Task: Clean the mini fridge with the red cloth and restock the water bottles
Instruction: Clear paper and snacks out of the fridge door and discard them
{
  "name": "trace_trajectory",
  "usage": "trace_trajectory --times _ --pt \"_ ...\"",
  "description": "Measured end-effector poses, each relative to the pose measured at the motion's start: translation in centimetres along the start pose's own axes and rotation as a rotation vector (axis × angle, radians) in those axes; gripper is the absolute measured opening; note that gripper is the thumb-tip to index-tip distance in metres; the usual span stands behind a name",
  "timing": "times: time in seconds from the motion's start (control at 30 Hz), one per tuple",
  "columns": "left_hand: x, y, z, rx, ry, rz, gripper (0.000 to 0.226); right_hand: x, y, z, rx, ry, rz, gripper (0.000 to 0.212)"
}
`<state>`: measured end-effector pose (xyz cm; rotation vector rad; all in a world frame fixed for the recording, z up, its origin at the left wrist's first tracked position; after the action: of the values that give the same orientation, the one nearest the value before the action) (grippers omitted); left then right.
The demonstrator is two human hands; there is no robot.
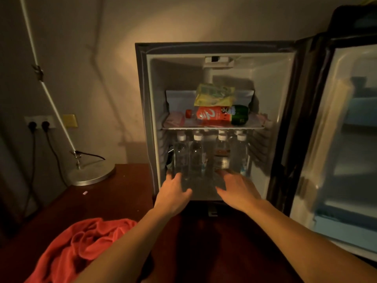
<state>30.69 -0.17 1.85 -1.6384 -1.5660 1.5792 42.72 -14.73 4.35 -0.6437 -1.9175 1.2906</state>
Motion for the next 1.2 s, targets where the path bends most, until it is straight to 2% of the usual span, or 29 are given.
trace_trajectory --times 0.17,0.3,0.4,0.5,0.53,0.6,0.63,0.7,0.8,0.97,1.2 --pt "1.9 0.8 -1.8 -0.023 -0.077 0.098 0.061 1.1 1.5 -3.4 0.037 0.015 -0.016 0.055" --pt "2.7 1.4 -3.2 -0.033 -0.071 0.164 0.06 2.3 2.6 -6.2 0.1 0.022 -0.203 0.068" --pt "2.8 1.5 -4.1 -0.072 -0.053 0.156 0.057 2.8 2.9 -8.1 0.082 0.012 -0.292 0.081" --pt "3.0 1.4 -4.7 -0.141 -0.069 0.18 0.049 2.4 3.2 -9.9 0.07 0.059 -0.288 0.069" --pt "3.4 1.4 -4.8 -0.168 -0.094 0.184 0.049 2.3 3.4 -10.4 0.071 0.052 -0.293 0.061" --pt "4.8 2.0 -5.3 -0.23 -0.118 0.211 0.056 2.2 3.7 -11.0 0.06 0.027 -0.302 0.025" --pt "5.3 2.2 -5.4 -0.247 -0.126 0.222 0.055 2.2 3.7 -10.8 0.055 0.024 -0.308 0.02" --pt "5.1 2.2 -5.2 -0.276 -0.139 0.246 0.048 2.4 4.0 -10.5 0.015 0.003 -0.306 0.043" --pt "4.5 1.9 -5.2 -0.323 -0.135 0.28 0.039 2.8 3.6 -9.9 -0.088 -0.045 -0.269 0.054" --pt "4.6 2.6 -5.8 -0.3 -0.161 0.283 0.044 2.6 3.5 -9.5 -0.119 -0.015 -0.271 0.041" --pt "4.3 3.2 -5.8 -0.284 -0.225 0.396 0.053 1.1 4.4 -8.6 -0.061 0.057 -0.252 0.024"
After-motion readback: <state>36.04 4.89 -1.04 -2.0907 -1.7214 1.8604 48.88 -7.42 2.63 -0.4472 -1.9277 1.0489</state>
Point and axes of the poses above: each hand's wrist, its own z-axis away from the middle knuckle, its own y-axis out of the palm, x = y × z, the point moved 7 cm from there along -z, towards the middle knuckle, and after that the axes turned 14 degrees about y, right-handed, at the moved point
